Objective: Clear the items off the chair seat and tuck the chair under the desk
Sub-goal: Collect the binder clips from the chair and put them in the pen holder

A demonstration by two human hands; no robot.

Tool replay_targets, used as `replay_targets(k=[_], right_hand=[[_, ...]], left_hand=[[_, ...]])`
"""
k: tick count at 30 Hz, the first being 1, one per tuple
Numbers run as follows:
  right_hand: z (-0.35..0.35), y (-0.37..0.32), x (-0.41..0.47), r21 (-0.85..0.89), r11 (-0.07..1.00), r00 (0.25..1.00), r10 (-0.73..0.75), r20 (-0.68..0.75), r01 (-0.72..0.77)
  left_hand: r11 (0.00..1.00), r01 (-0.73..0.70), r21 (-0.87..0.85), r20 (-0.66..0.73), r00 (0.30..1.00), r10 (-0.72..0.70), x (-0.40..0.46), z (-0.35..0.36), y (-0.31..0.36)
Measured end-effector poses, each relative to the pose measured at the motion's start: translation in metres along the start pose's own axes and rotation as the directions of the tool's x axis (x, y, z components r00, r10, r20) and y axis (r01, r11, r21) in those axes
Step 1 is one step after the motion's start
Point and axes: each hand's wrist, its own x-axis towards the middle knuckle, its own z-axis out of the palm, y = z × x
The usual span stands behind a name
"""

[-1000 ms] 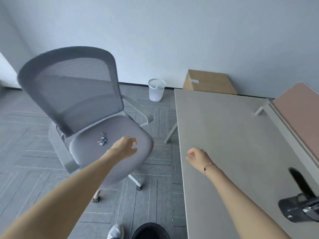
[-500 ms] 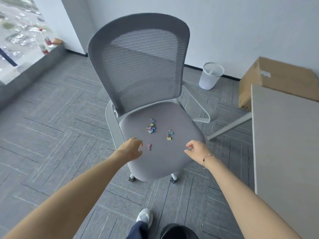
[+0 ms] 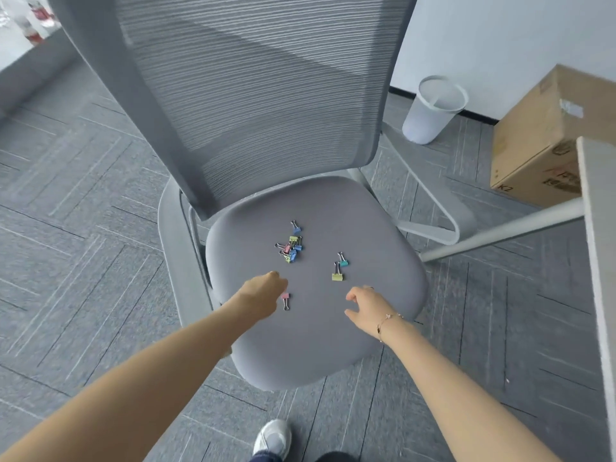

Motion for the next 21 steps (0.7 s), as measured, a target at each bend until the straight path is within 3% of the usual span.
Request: replay_targets(k=[4,9,11,17,21], right_hand=[[0.016,0.005,0.043,0.073,0.997,0.999,0.017,-0.031,-0.015],[0.034,0.004,0.094,0.141,0.990,0.981,0.012,-0.195,0.016],[0.038,0.004,0.111,0.168,0.986,0.964,0.059,-0.260,-0.015],[0.054,0.005,0.143,0.211,0.966,0.927,0.211,-0.309,-0.150],[0.062,0.003,0.149,0.290,0.943,0.918,0.253,-0.307,-0.163]], left_hand=[[0.993,-0.094,0.068,0.072,0.993,0.089,0.041,0.019,-0.001],[0.972,-0.174,0.160,0.107,0.982,0.158,0.081,0.051,-0.001],[0.975,-0.173,0.139,0.106,0.982,0.159,0.095,0.058,-0.003],[0.992,-0.123,0.010,0.150,0.981,0.120,0.119,0.062,-0.014],[0.994,-0.098,-0.037,0.172,0.980,0.103,0.122,0.062,-0.028]])
